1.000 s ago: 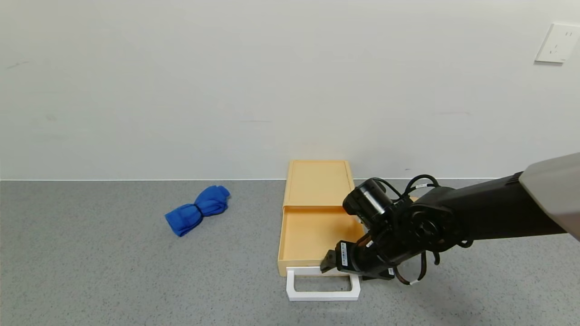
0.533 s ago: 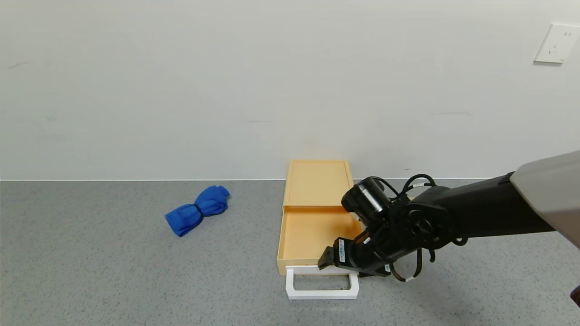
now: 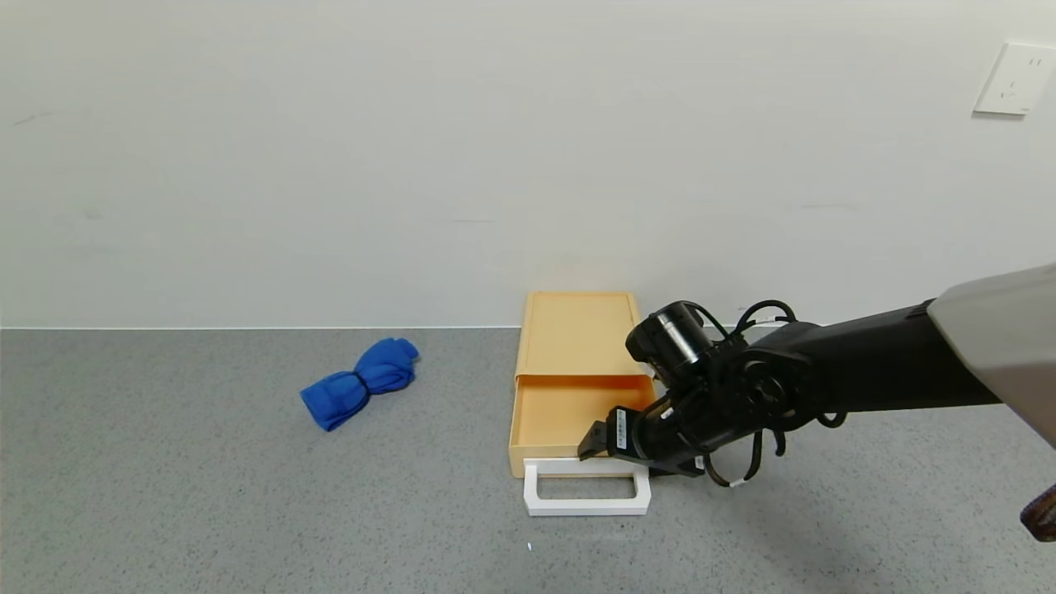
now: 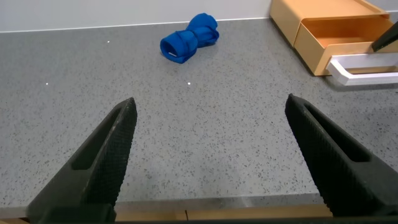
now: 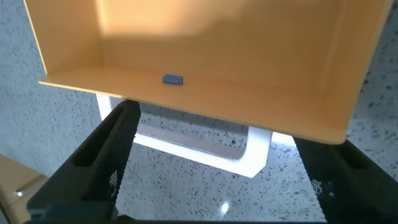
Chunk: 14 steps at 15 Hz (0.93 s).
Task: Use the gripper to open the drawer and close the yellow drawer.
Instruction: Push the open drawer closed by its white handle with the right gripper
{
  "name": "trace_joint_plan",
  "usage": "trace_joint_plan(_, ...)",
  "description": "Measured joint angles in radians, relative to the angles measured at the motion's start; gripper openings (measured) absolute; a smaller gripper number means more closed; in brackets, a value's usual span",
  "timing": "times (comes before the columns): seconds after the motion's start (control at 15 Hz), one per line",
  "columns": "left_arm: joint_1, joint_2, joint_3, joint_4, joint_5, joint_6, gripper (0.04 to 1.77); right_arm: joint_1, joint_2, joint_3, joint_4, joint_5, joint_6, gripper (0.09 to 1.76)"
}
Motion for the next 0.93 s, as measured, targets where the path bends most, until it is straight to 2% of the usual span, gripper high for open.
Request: trace_joint_plan(0.93,0.000,0.000,0.000,0.000,0.000,0.000,1.72,-0.053,0.102,-0.186,0.013,-0.005,-0.006,1.71)
